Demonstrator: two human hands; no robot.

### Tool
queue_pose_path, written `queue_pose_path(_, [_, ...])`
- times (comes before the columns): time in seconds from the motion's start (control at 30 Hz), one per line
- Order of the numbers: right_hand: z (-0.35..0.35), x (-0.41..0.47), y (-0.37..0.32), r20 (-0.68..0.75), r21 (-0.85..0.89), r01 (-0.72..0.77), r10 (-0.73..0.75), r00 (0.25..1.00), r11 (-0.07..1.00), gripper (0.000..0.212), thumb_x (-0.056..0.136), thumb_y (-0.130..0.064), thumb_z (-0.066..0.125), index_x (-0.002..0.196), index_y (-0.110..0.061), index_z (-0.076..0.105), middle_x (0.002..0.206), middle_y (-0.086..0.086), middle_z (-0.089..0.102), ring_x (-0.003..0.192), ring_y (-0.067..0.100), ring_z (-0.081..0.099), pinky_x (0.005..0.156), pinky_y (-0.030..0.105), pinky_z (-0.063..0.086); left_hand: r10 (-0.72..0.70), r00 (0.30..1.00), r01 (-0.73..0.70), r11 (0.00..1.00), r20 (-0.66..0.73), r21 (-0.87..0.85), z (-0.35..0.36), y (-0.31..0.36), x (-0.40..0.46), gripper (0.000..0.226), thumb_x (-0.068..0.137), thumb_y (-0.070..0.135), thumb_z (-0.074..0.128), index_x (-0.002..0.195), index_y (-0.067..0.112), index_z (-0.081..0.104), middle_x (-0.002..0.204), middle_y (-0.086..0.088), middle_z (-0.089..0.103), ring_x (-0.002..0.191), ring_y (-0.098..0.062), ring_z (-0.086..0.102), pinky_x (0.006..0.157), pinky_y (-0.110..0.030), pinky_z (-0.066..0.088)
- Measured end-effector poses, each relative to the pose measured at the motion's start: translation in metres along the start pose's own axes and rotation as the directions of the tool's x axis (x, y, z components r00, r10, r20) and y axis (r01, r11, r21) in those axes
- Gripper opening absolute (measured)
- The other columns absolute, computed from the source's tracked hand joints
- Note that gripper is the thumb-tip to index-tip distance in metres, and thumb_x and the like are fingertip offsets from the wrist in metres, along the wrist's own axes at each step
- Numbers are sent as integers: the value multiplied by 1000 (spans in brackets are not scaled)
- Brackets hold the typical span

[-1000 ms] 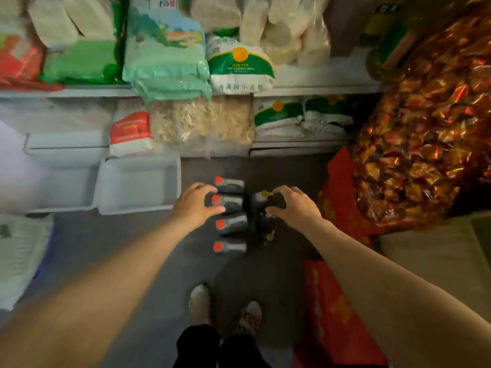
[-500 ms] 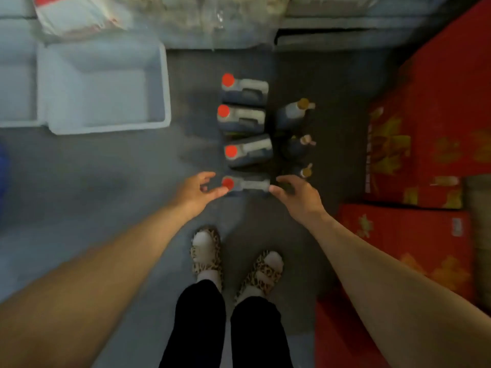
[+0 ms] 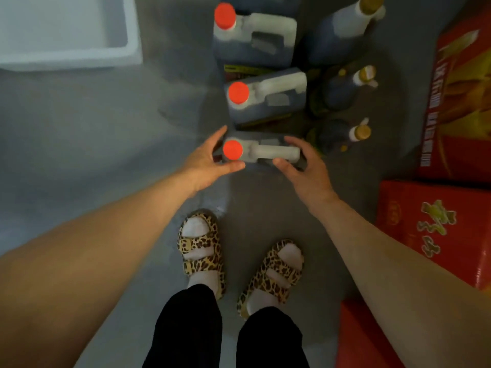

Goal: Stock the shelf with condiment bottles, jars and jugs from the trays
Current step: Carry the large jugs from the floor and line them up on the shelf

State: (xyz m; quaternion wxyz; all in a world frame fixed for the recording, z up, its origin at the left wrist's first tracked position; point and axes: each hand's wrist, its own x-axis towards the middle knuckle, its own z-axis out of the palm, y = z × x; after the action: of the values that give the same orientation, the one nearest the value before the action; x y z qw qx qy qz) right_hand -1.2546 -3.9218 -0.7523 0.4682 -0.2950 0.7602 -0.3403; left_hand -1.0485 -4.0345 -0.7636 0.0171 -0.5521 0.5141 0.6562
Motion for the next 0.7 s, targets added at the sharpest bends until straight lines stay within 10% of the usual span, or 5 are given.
queue_pose_path(0.13, [0,7,10,30,33,47,-48,998,998,45,85,-24,78,127,-20,62,143,-9,47,139,-2,35,113,36,41,37,999,-37,999,19,-10,2,-9,19,109,73,16,85,157,32,17,150,6,43,131,-7,47,105,-19,40])
queue_pose_path(0.33, [0,14,14,80,76,47,-53,995,996,47,78,-32,81,121,-23,63,154,-19,23,153,14,16,114,51,38,54,996,-54,999,73,0,1,-14,29,125,54,32,89,157,28,18,147,8,47,129,-3,49,108,-21,41])
queue_pose_path(0.43, [1,15,17,69,107,84,-92,993,991,37,82,-19,80,114,-18,63,144,-36,23,153,10,9,116,52,33,82,996,-84,995,39,54,2,-13,34,106,64,10,90,149,19,28,125,13,52,112,1,53,85,-1,42])
queue_pose_path(0.7, [1,18,15,47,174,61,-70,996,983,30,78,-9,82,98,-15,61,151,-7,36,146,7,29,114,47,39,117,993,-117,983,4,142,-2,-7,36,98,43,36,93,127,32,42,108,20,58,105,-5,58,93,-20,47])
